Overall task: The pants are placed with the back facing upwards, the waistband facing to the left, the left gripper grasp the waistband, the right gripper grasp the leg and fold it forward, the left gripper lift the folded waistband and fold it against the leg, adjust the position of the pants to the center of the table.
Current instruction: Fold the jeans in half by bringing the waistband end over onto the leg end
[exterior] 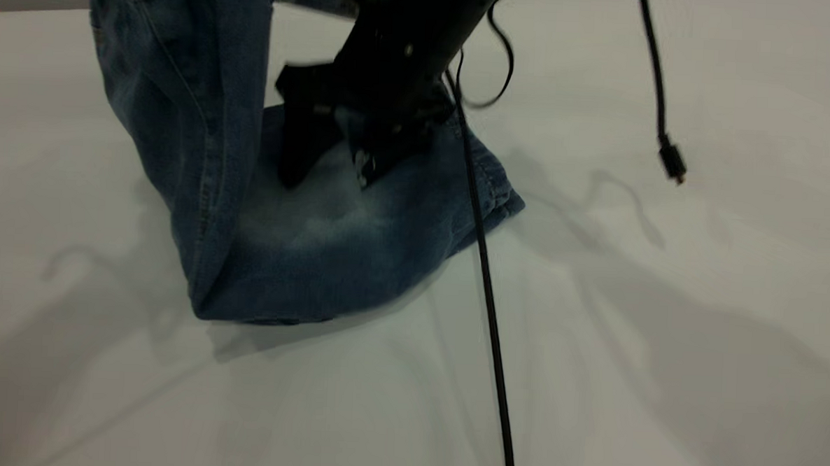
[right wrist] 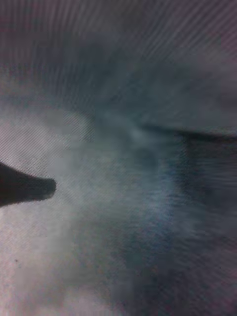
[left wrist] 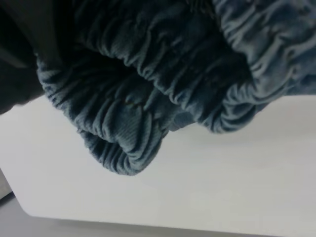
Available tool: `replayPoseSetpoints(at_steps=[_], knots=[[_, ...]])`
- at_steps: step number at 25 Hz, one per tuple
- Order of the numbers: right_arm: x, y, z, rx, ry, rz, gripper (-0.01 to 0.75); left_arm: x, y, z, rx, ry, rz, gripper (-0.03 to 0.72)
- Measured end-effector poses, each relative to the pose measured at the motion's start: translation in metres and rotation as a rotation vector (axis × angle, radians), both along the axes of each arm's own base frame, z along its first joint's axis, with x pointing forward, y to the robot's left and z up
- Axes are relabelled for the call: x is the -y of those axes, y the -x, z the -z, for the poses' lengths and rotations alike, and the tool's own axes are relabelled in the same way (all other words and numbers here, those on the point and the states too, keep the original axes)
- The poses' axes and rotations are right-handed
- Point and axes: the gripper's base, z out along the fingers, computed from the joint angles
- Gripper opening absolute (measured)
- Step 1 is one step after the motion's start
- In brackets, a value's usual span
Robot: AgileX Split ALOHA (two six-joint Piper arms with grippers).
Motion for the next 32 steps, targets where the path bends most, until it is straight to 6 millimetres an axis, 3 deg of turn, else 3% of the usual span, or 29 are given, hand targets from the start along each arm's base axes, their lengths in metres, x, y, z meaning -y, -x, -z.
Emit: replayPoseSetpoints(at_steps=[5, 13, 21, 26, 32], knots=[[0.019, -0.018, -0.035, 0.074, -0.033, 0.055, 0.526, 0.003, 0.001, 0.000, 0.000, 0.000, 0.008, 0.094], [0.074, -0.049, -0.107, 0.181, -0.104, 0.164, 0.526, 0.001, -0.003, 0.006, -0.009, -0.018, -0.018, 0.094], [0.118, -0.047, -0.181, 0.277, -0.150, 0.172, 0.508, 0.018, -0.033, 0.026, -0.045, -0.046, 0.015, 0.094], [0.125, -0.040, -0.209, 0.325, -0.170, 0.175, 0.490, 0.045, -0.058, 0.045, -0.065, -0.038, 0.054, 0.094], [0.127, -0.039, -0.213, 0.334, -0.169, 0.178, 0.486, 0.073, -0.082, 0.079, -0.096, -0.043, 0.119, 0.094]])
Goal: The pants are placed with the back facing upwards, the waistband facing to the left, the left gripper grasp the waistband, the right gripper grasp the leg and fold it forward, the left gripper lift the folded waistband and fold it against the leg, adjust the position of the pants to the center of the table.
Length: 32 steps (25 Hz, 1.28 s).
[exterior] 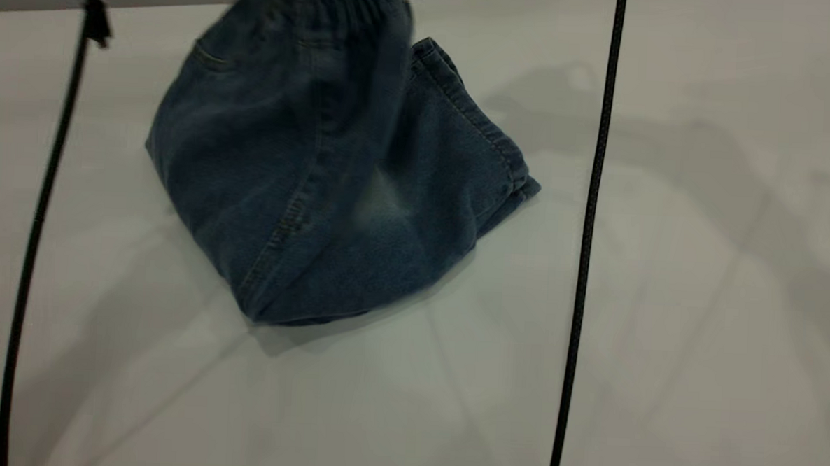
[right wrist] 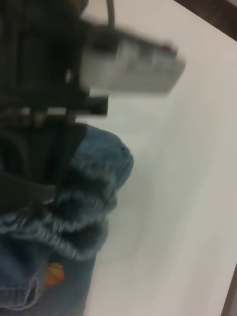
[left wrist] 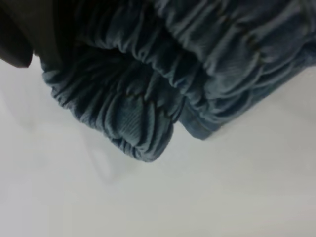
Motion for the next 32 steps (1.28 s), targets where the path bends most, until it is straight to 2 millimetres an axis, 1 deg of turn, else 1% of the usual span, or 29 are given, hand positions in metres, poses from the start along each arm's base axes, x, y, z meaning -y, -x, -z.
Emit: replayPoseSetpoints(at_steps=[5, 7, 9, 11, 14, 17, 19, 20, 23, 27, 30, 32], knots=[[0.005, -0.003, 0.000, 0.002, -0.002, 0.018, 0.486, 0.004, -0.003, 0.038, -0.087, -0.020, 0.028, 0.094], [0.006, -0.003, 0.000, 0.002, -0.002, 0.023, 0.486, 0.004, -0.003, 0.047, -0.101, -0.034, 0.040, 0.094], [0.007, -0.003, 0.000, 0.004, 0.003, 0.023, 0.486, 0.003, -0.003, 0.048, -0.102, -0.039, 0.043, 0.119], [0.008, -0.003, 0.001, 0.007, 0.020, 0.020, 0.486, 0.002, -0.003, 0.045, -0.074, -0.054, 0.061, 0.176], [0.008, -0.003, 0.001, -0.002, 0.023, 0.029, 0.486, 0.003, -0.002, 0.033, -0.013, -0.071, 0.129, 0.331], [0.008, -0.003, 0.001, -0.003, 0.023, 0.028, 0.486, 0.004, 0.001, 0.016, 0.054, -0.080, 0.179, 0.505], [0.008, -0.003, 0.002, -0.001, 0.030, 0.028, 0.486, 0.003, 0.003, -0.003, 0.108, -0.090, 0.194, 0.581], [0.009, -0.003, 0.002, 0.002, 0.038, 0.027, 0.486, 0.002, 0.004, -0.012, 0.133, -0.093, 0.202, 0.605], [0.018, -0.006, 0.002, 0.015, 0.074, 0.044, 0.486, -0.002, 0.012, -0.048, 0.231, -0.114, 0.230, 0.619], [0.036, -0.010, -0.001, 0.004, 0.094, 0.111, 0.486, -0.010, 0.029, -0.097, 0.333, -0.121, 0.228, 0.594], [0.039, -0.011, 0.001, 0.006, 0.120, 0.120, 0.486, -0.017, 0.048, -0.135, 0.399, -0.109, 0.234, 0.584], [0.033, -0.009, 0.002, -0.009, 0.117, 0.110, 0.486, -0.023, 0.061, -0.156, 0.444, -0.110, 0.228, 0.582]])
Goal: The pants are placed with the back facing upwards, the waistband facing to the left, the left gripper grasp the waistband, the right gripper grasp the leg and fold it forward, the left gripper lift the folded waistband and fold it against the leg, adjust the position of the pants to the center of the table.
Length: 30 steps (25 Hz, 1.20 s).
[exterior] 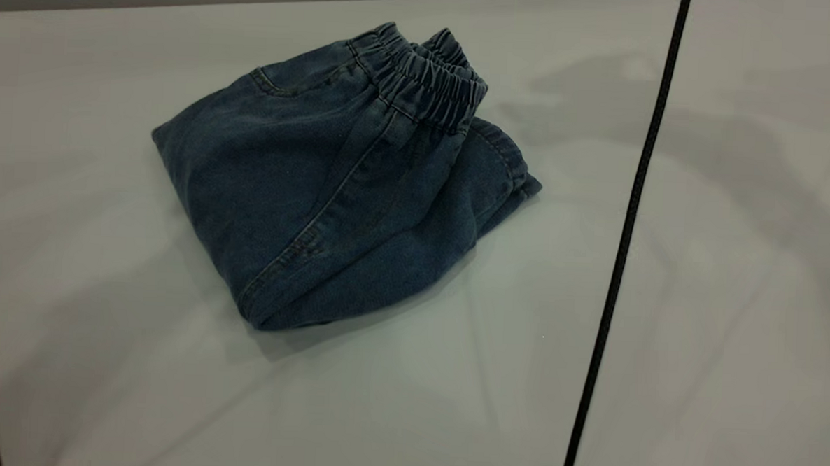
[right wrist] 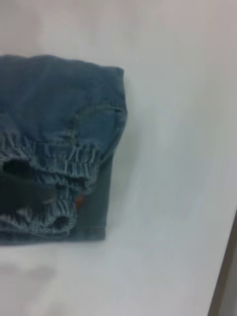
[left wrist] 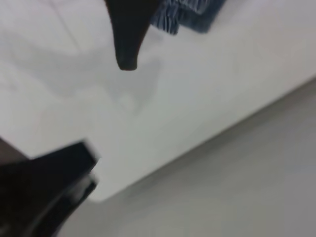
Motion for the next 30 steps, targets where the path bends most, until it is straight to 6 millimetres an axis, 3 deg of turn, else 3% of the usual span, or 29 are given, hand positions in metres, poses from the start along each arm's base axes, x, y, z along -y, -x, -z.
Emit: replayPoseSetpoints(at_steps=[4, 9, 14, 18, 22, 30], knots=[[-0.033, 0.006, 0.017, -0.036, 0.002, -0.070, 0.486, -0.014, 0.024, -0.044, 0.133, 0.043, -0.046, 0.582], [-0.091, 0.019, 0.061, -0.086, 0.051, -0.179, 0.486, -0.028, 0.052, -0.083, 0.258, 0.113, -0.086, 0.582], [-0.150, 0.040, 0.106, -0.051, 0.169, -0.255, 0.486, -0.027, 0.052, -0.082, 0.239, 0.132, -0.089, 0.582], [-0.180, 0.060, 0.138, -0.002, 0.343, -0.342, 0.508, -0.025, 0.050, -0.079, 0.219, 0.126, -0.071, 0.582], [-0.196, 0.069, 0.156, 0.058, 0.426, -0.348, 0.561, -0.025, 0.050, -0.078, 0.213, 0.124, -0.067, 0.582], [-0.194, 0.063, 0.197, 0.036, 0.488, -0.333, 0.575, -0.022, 0.052, -0.076, 0.195, 0.119, -0.034, 0.582]])
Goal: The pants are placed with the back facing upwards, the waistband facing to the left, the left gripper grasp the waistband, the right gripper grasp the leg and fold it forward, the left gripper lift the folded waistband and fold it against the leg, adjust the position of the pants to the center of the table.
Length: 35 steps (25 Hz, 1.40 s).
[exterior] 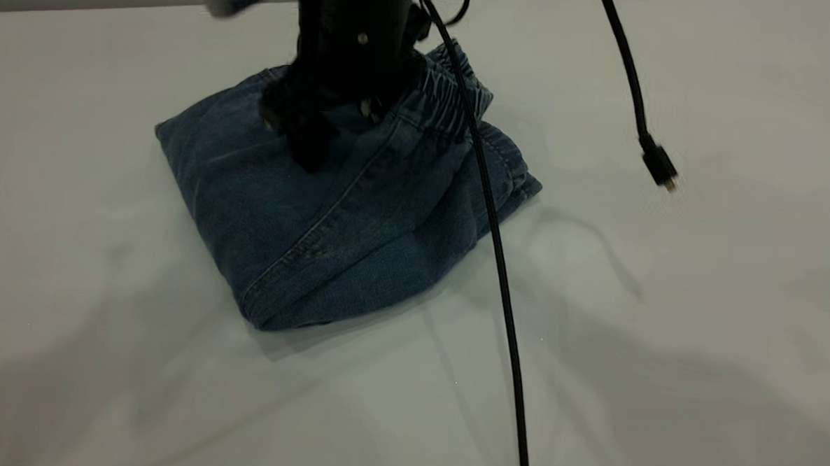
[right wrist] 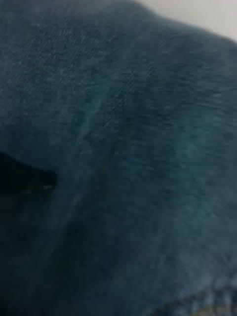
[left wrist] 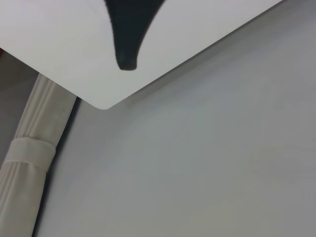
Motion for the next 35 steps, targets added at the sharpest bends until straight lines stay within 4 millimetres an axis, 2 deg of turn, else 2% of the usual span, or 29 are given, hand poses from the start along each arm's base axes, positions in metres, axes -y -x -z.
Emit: replayPoseSetpoints(at_steps=[4, 10, 14, 27, 35], knots=[[0.002, 0.002, 0.017, -0.042, 0.037, 0.005, 0.575, 0.000, 0.001, 0.000, -0.004, -0.002, 0.008, 0.582], [0.005, 0.006, 0.020, -0.096, 0.060, 0.045, 0.569, 0.000, 0.001, 0.000, 0.004, -0.010, 0.010, 0.582], [0.006, 0.007, 0.020, -0.129, 0.047, 0.138, 0.554, 0.001, 0.001, 0.000, 0.008, -0.016, 0.014, 0.582], [0.008, 0.009, 0.021, -0.266, -0.052, 0.659, 0.539, 0.002, 0.002, 0.001, 0.003, -0.025, 0.033, 0.582], [0.020, 0.014, 0.023, -0.314, 0.031, 0.960, 0.539, 0.002, 0.002, 0.001, 0.002, -0.026, 0.035, 0.582]])
